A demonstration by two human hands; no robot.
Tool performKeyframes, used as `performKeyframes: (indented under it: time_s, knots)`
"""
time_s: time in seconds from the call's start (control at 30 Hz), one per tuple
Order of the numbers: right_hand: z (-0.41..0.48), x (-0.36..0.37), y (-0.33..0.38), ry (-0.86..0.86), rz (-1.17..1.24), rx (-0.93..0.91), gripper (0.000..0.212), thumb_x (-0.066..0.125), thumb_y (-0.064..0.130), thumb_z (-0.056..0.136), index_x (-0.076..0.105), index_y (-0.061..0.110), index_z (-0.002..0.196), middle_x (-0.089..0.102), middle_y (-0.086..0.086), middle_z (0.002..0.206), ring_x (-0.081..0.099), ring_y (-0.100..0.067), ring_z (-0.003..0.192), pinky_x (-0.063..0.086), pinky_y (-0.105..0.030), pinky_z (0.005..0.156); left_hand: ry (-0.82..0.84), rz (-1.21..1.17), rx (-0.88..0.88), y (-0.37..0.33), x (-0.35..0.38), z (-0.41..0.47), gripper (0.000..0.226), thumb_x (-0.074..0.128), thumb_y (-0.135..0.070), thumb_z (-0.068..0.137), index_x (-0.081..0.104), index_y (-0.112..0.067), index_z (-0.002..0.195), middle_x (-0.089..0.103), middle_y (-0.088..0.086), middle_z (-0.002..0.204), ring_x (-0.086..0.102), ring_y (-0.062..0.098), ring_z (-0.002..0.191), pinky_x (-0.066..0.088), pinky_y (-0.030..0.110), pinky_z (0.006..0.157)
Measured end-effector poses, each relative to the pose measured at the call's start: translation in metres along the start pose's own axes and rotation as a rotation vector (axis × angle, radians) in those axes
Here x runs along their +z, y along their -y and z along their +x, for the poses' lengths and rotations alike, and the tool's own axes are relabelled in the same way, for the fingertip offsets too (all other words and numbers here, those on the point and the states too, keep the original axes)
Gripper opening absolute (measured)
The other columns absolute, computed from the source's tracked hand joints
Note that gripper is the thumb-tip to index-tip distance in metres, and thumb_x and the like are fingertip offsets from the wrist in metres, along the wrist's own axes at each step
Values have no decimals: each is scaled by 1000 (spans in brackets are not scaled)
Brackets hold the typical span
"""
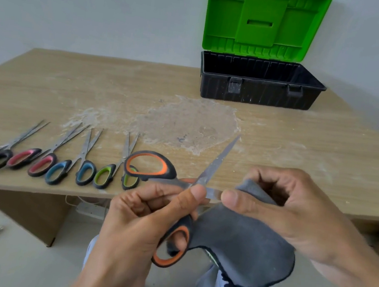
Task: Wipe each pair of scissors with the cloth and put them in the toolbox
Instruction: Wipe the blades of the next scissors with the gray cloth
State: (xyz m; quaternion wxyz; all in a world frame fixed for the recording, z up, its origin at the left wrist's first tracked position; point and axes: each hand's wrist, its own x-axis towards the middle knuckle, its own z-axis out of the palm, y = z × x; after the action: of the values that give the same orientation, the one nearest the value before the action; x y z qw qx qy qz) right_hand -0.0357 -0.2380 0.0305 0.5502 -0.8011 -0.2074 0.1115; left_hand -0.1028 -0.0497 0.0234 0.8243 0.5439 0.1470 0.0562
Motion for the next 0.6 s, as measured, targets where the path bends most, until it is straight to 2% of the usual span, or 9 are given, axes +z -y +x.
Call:
performKeyframes:
  time_s: [0.07, 0.1, 0.13, 0.2, 0.27, 0.37, 0.43, 0.53, 0.6]
  knots:
    - [0, -8, -1, -12, 0, -7, 68, 83, 64, 69, 69, -2, 71, 46, -27, 65, 42, -32, 56, 35, -28, 56, 19, 18, 8, -3, -3, 0, 27, 81, -18, 53, 74, 3, 68, 62, 13, 52, 43, 16, 30, 36, 17, 33]
    - [0, -12, -2, -28, 2, -3, 74, 83, 67, 67, 73, -5, 76, 52, -31, 67, 49, -35, 57, 40, -31, 59, 25, 35, 15, -4, -5, 1, 27, 81, -19, 54, 74, 3, 68, 63, 14, 53, 44, 17, 31, 38, 18, 34]
    - [0, -14, -2, -57, 15, 6, 72, 83, 68, 66, 78, -2, 80, 62, -31, 71, 61, -40, 63, 47, -33, 64, 29, 53, 25, -3, -7, 1, 27, 81, -20, 54, 74, 2, 67, 65, 15, 55, 47, 19, 34, 40, 20, 36]
    - [-2, -15, -2, -122, 49, -19, 50, 80, 63, 69, 86, 16, 87, 79, -20, 83, 72, -47, 86, 57, -37, 84, 35, 83, 38, -1, -9, 2, 22, 81, -21, 55, 75, -1, 63, 68, 19, 61, 53, 25, 45, 45, 22, 45]
    - [-2, -10, 0, -158, 66, -53, 37, 80, 58, 77, 87, 23, 89, 83, -11, 90, 75, -42, 93, 56, -42, 93, 33, 85, 31, 1, -8, 2, 19, 81, -20, 56, 74, -3, 60, 69, 20, 62, 54, 26, 47, 45, 23, 47]
    - [1, 2, 0, -75, 58, -26, 25, 75, 45, 85, 87, 24, 94, 84, 5, 96, 80, -15, 93, 61, -27, 90, 31, 54, -4, 3, -2, 1, 15, 79, -17, 59, 73, -3, 59, 62, 14, 53, 45, 15, 33, 40, 19, 37]
    - [1, 5, 0, 33, 35, 23, 26, 68, 47, 89, 86, 31, 100, 82, 15, 104, 76, 0, 105, 55, -25, 98, 26, 33, -25, 3, -1, 2, 11, 78, -12, 63, 73, -4, 58, 60, 11, 50, 42, 12, 31, 37, 16, 33]
    - [-4, -2, -3, 190, -10, 91, 35, 59, 57, 99, 79, 38, 119, 77, 14, 124, 67, -2, 125, 42, -40, 115, 10, 28, -29, 4, -4, 2, 11, 78, -12, 63, 74, -3, 59, 62, 13, 53, 43, 12, 33, 36, 16, 32]
    - [-7, -8, -3, 174, -21, 106, 29, 66, 52, 96, 79, 39, 118, 79, 9, 119, 71, -9, 119, 51, -39, 110, 5, 60, -17, 6, -7, 3, 17, 81, -18, 57, 74, -2, 60, 66, 18, 59, 47, 17, 40, 38, 17, 36]
